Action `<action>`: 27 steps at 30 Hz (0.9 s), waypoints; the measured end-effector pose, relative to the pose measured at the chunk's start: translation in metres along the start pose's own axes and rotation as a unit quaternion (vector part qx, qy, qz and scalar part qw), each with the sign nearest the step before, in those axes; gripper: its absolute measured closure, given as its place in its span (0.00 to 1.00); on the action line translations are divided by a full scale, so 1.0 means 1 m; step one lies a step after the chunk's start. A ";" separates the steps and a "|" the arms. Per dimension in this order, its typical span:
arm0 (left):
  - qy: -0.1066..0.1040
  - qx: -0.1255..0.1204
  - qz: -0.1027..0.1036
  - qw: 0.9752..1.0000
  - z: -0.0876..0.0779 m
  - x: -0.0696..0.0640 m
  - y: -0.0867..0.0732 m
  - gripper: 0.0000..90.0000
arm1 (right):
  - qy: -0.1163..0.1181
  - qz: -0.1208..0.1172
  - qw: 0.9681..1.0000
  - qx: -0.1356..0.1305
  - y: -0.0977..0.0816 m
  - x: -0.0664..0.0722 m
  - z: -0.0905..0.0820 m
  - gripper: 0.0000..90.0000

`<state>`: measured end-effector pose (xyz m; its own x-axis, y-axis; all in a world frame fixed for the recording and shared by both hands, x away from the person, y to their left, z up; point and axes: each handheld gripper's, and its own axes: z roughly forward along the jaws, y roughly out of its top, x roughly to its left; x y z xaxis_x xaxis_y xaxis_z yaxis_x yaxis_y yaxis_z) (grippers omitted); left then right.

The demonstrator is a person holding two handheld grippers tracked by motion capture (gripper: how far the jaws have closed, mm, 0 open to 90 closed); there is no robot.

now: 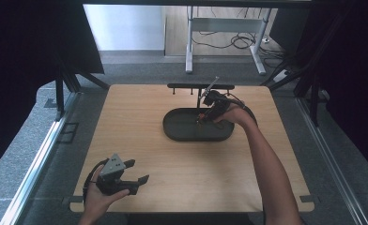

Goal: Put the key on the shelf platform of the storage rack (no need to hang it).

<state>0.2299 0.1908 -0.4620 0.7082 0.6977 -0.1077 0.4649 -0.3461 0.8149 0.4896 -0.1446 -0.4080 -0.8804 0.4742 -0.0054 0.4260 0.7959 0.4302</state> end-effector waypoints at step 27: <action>0.001 0.003 0.001 1.000 0.002 0.001 -0.001 0.25 | -0.022 -0.007 1.000 0.013 -0.008 -0.011 0.028 0.73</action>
<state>0.2313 0.1902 -0.4645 0.7082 0.6981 -0.1053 0.4672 -0.3516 0.8112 0.5017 -0.1458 -0.4371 -0.8762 0.4792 -0.0512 0.4199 0.8114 0.4066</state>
